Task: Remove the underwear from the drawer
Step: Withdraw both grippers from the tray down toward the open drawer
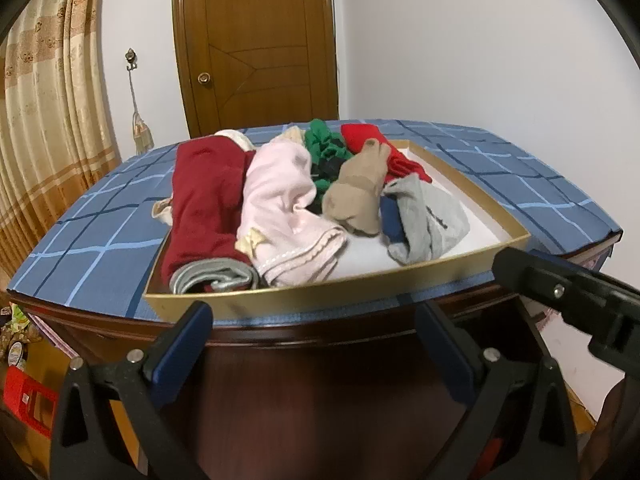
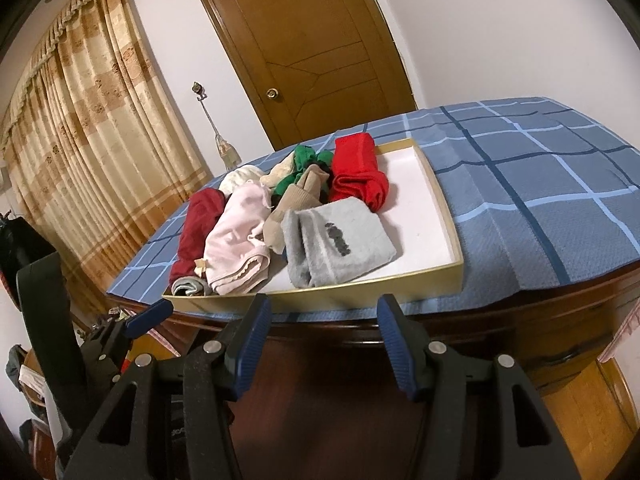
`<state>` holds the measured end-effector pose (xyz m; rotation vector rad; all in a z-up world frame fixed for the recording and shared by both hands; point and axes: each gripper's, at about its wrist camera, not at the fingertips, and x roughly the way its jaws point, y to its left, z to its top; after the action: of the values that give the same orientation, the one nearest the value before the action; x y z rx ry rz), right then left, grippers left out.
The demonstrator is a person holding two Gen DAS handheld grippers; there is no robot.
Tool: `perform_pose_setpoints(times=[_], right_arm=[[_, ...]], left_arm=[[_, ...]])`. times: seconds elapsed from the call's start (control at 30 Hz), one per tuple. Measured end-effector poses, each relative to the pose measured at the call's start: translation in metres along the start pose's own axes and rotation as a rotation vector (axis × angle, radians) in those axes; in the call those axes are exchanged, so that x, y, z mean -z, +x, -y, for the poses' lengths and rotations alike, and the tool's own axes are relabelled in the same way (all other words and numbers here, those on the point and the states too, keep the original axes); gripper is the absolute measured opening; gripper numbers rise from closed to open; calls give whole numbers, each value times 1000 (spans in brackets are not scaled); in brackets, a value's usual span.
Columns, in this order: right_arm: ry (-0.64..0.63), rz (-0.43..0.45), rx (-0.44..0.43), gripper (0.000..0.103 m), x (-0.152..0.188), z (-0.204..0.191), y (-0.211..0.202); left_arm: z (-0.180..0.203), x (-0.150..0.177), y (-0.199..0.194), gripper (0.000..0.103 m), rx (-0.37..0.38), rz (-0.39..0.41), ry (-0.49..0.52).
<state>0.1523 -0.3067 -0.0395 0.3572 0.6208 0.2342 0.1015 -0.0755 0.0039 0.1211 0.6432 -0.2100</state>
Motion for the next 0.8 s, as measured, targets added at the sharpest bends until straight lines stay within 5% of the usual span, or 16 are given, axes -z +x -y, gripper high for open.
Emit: perform_pose_setpoints(times=[0.8], right_arm=[[-27, -30, 2, 58, 21, -4, -16]], left_arm=[[5, 24, -5, 103, -8, -36, 32]])
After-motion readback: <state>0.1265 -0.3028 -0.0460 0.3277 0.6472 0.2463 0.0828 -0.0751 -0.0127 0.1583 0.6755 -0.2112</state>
